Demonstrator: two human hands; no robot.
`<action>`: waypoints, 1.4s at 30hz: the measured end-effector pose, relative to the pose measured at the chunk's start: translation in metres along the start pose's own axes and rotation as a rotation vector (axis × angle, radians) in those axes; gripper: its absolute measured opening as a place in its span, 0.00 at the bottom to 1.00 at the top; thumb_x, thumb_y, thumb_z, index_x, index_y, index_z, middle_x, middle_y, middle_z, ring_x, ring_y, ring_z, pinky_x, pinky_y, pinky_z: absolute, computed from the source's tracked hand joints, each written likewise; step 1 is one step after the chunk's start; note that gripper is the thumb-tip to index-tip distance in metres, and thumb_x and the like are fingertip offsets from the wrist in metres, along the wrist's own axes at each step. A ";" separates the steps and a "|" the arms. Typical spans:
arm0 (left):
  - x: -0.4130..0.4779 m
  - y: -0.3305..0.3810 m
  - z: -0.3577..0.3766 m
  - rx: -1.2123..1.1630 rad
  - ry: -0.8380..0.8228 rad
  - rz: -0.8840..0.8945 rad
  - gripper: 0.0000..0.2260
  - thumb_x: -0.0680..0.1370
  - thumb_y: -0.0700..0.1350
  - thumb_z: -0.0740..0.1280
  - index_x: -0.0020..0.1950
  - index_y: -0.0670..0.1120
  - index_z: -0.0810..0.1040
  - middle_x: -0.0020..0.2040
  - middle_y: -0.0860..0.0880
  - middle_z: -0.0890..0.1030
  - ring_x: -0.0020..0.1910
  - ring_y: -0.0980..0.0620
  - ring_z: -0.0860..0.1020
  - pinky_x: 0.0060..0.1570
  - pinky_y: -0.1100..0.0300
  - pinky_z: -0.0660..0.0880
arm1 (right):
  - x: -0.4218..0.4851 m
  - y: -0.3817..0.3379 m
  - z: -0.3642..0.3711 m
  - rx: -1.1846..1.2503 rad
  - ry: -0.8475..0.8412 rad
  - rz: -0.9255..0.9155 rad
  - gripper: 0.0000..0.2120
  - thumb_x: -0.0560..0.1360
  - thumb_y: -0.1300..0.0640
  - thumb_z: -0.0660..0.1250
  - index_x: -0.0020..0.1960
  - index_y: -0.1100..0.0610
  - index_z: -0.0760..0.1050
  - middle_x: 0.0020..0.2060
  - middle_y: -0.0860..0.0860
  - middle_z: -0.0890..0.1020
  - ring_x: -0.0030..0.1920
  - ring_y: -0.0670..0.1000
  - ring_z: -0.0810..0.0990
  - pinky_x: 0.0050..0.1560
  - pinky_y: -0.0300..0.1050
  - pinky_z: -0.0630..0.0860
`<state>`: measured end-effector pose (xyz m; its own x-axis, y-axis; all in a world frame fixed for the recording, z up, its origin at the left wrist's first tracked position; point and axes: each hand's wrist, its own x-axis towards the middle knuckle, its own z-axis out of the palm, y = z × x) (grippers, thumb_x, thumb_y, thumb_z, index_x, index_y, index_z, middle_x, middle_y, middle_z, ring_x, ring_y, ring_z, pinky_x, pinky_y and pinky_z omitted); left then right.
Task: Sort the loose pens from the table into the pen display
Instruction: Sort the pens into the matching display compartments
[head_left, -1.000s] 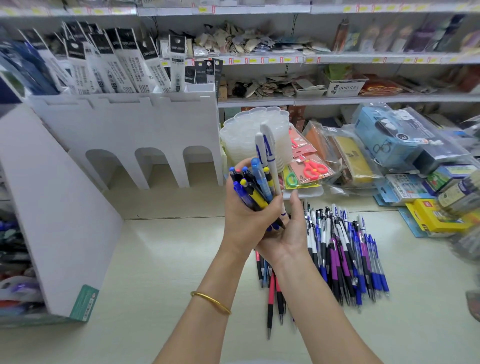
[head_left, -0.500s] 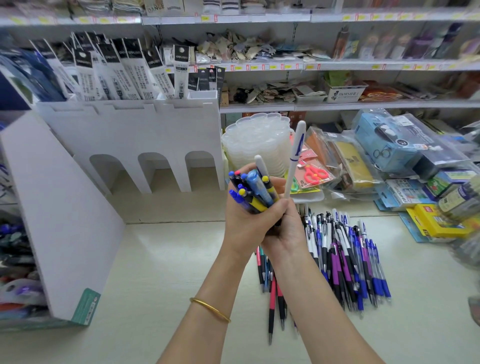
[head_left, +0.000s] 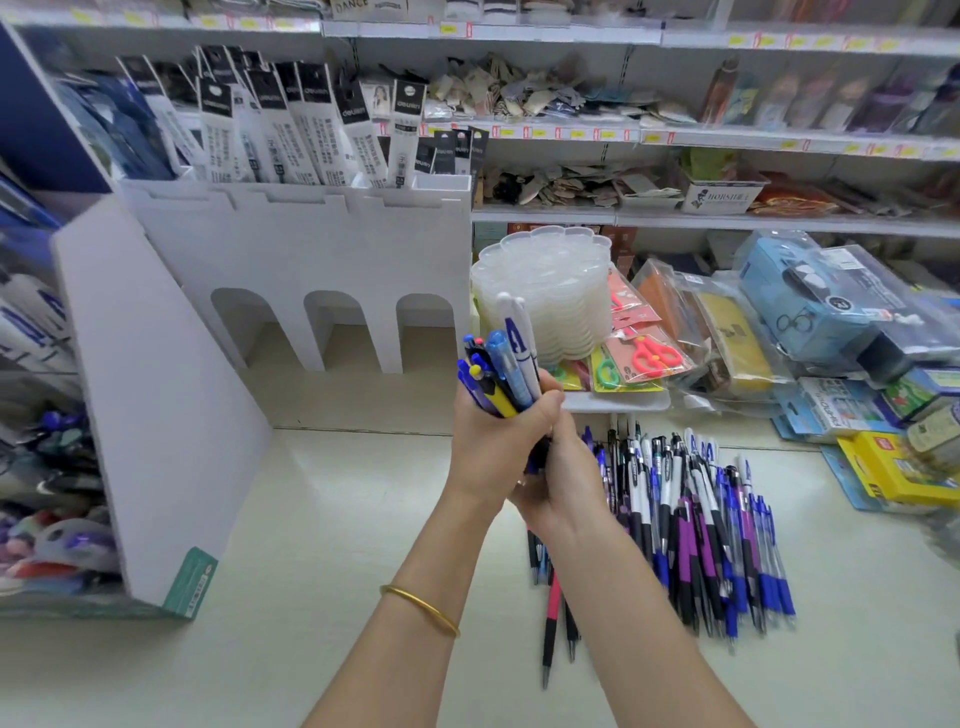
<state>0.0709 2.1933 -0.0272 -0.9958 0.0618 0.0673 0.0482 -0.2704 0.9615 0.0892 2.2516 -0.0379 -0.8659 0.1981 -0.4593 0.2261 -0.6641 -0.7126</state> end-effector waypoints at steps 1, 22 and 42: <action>0.000 0.002 -0.005 0.010 0.015 -0.021 0.13 0.68 0.35 0.73 0.51 0.44 0.81 0.44 0.44 0.84 0.45 0.48 0.84 0.46 0.55 0.79 | 0.000 0.002 -0.001 -0.101 0.006 0.019 0.11 0.77 0.45 0.63 0.46 0.46 0.83 0.45 0.48 0.85 0.48 0.48 0.82 0.43 0.46 0.78; -0.052 0.092 -0.200 -0.201 0.009 -0.329 0.12 0.66 0.38 0.68 0.49 0.40 0.76 0.34 0.47 0.78 0.29 0.51 0.75 0.30 0.60 0.75 | -0.026 0.056 0.172 -0.970 -0.576 -0.368 0.10 0.78 0.59 0.62 0.45 0.67 0.69 0.26 0.48 0.68 0.23 0.45 0.65 0.22 0.37 0.62; -0.030 0.173 -0.404 -0.229 -0.078 -0.529 0.08 0.74 0.34 0.62 0.39 0.35 0.79 0.28 0.42 0.79 0.22 0.49 0.76 0.23 0.62 0.75 | -0.079 0.162 0.333 -0.809 -0.321 -0.508 0.09 0.79 0.63 0.60 0.40 0.59 0.65 0.23 0.52 0.70 0.19 0.47 0.66 0.18 0.38 0.62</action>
<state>0.0779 1.7565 0.0296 -0.8709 0.3136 -0.3784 -0.4807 -0.3835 0.7885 0.0458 1.8882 0.0599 -0.9962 0.0393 0.0784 -0.0712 0.1579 -0.9849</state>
